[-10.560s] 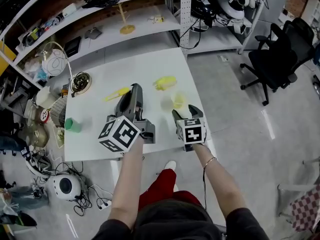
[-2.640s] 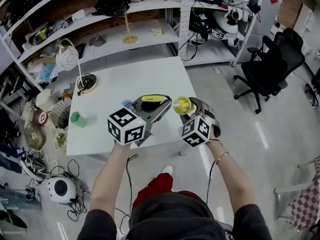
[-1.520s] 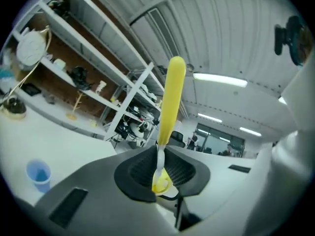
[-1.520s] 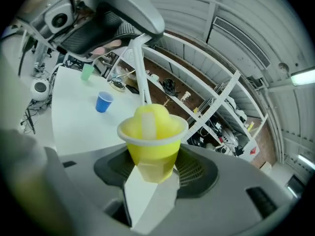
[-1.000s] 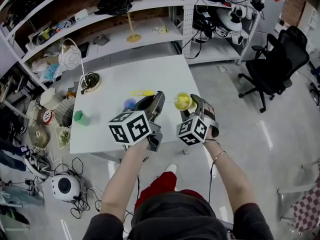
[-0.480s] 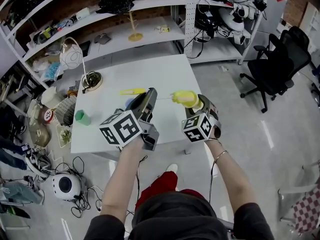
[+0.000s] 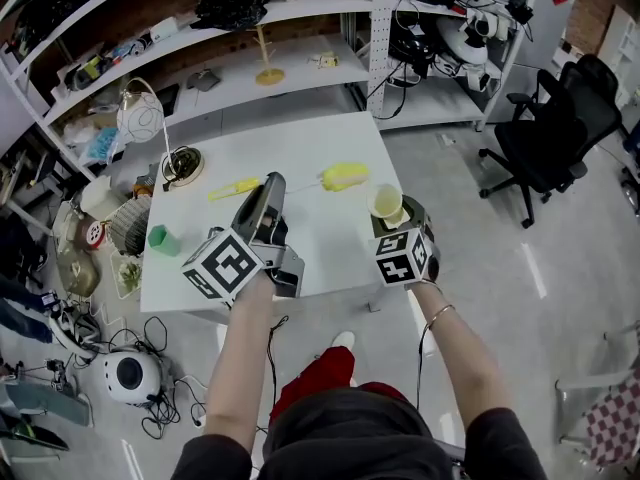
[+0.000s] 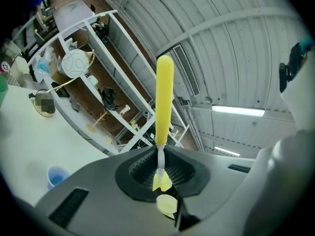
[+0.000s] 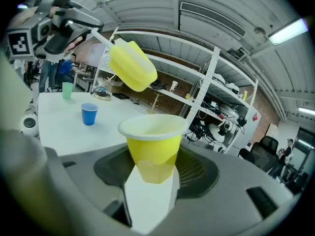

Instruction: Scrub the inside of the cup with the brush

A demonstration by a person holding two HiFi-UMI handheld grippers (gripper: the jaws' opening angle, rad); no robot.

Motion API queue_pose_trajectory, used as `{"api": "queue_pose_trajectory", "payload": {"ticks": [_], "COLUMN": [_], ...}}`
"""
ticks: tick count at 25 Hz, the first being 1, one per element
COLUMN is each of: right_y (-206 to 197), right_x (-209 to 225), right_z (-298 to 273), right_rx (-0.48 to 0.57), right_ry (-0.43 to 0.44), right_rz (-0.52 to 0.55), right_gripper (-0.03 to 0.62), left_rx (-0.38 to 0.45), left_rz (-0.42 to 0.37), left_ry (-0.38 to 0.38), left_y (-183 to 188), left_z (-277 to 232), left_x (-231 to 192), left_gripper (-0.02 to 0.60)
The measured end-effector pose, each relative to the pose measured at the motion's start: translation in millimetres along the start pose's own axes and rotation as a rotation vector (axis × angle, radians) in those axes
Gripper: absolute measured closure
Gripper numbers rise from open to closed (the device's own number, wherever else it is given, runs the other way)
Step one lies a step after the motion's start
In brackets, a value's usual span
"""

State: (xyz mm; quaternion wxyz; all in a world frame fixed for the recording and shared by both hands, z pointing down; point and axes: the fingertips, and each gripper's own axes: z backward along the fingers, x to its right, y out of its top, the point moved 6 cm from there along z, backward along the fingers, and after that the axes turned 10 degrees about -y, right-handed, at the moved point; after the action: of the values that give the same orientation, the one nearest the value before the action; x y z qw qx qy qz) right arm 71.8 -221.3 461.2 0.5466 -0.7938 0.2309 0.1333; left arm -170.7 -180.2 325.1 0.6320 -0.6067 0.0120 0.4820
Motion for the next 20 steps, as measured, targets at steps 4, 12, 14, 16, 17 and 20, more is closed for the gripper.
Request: {"api": "queue_pose_trajectory", "payload": {"ticks": [4,12,14,16,17,20], "right_y": [3,2,-1,-6,-8,-12], "right_x": [-1,-4,-7,-8,-8,-5], "right_z": [-3,-15,-21,-26,-28,-33], "right_rx": [0.022,0.037,0.040,0.028,0.018,0.002], "right_ry": [0.011,0.061,0.073,0.071,0.071,0.075], "right_rz": [-0.033,-0.194,-0.245,-0.276,-0.283,-0.300], "right_gripper": [0.339,0.339,0.339,0.339,0.339,0.339], "left_rx": [0.059,0.109,0.108,0.105,0.101,0.088], "left_rz": [0.033,0.098,0.100,0.108,0.110,0.098], "left_ry": [0.016,0.038,0.045,0.049,0.050,0.053], "left_y": [1,-3,-4,-7,-8,-10], "left_z": [3,-4,-6,-8,-10,-17], "left_x": [-10,-26,-30,-33,-34,-33], "left_gripper": [0.541,0.541,0.541,0.541,0.541,0.541]}}
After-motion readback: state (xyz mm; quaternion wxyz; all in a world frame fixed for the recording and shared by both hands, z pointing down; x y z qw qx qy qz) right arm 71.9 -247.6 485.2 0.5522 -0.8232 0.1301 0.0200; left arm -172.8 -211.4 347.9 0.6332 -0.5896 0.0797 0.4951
